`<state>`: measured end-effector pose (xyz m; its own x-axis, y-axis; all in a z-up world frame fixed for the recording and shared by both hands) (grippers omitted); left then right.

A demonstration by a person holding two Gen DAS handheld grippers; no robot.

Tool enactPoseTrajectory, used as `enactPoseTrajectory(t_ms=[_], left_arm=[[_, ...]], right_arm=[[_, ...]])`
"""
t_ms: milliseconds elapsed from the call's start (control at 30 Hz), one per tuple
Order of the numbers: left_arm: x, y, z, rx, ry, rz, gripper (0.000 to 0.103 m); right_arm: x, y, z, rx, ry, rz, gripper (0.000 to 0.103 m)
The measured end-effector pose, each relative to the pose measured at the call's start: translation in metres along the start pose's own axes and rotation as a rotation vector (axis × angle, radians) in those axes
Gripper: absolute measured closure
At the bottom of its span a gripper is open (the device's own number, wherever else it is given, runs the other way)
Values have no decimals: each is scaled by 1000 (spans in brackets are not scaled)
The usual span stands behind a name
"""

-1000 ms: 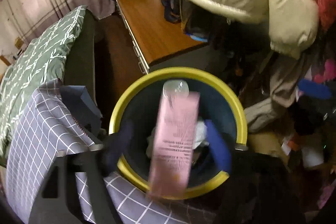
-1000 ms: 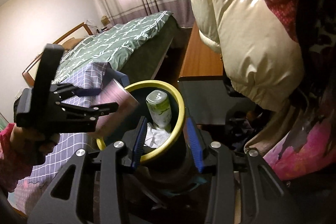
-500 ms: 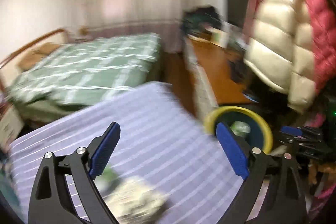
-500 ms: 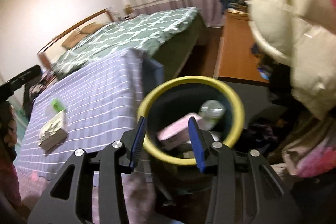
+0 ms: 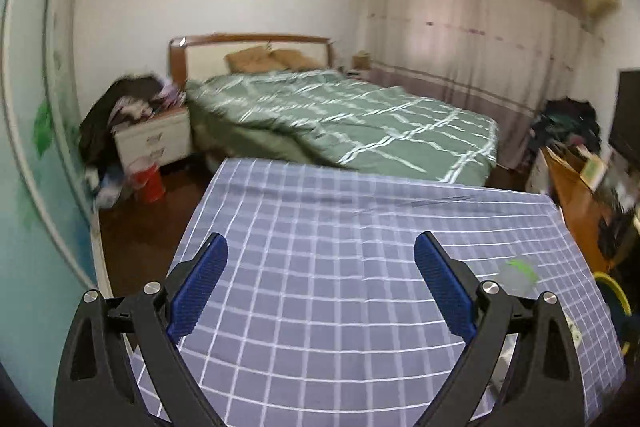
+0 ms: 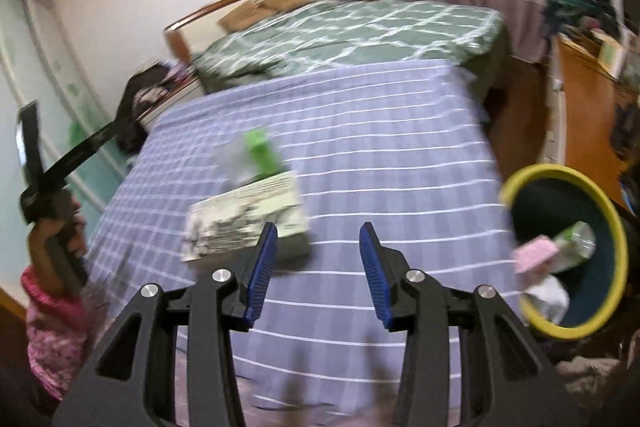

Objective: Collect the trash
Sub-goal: 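Reach the right tool to the green-and-white tea box and grasp it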

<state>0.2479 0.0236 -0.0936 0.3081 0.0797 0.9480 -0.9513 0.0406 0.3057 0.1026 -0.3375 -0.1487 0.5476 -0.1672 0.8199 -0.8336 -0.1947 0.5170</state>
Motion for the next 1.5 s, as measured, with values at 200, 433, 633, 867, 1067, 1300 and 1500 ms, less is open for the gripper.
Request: enactPoseTrajectory(t_ms=[200,433,633,867,1067,1300,1500], left_arm=[[-14,-4,-19,8,40,-36,10],[-22,-3,6,-7,-6,-41,10],[-20,-4,11,-11,-14,-43,10],[-20,-7,11,-21,12,-60,10],[-19,-5,9,-5,-2,-38,10],[-18,-5,6,-7,12,-45,10],[-17,-2,10,-24,12,-43,10]], right_arm=[[-21,-28,-82,114,125,-54,62],[-32,-58,-123,-11,340,-8,58],[-40,-56,-101,-110,422,0,53],[-31,-30,-17,-204,269,-41,51],[-28,-33,-65,-40,252,-8,51],[-35,-61,-109,-119,454,13,51],[-39,-37,-40,-236,402,-10,50]])
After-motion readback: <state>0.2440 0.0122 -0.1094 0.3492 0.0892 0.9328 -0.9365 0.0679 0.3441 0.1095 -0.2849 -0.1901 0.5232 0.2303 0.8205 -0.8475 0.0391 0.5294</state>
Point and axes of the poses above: each gripper's, at about its wrist camera, not at the fingertips, and y roughly against the way its jaws point, z to its right, x to its top, the point moved 6 cm from there along -y, roughly the way its jaws point, and after that the axes turned 13 degrees about z, right-handed, at the moved point
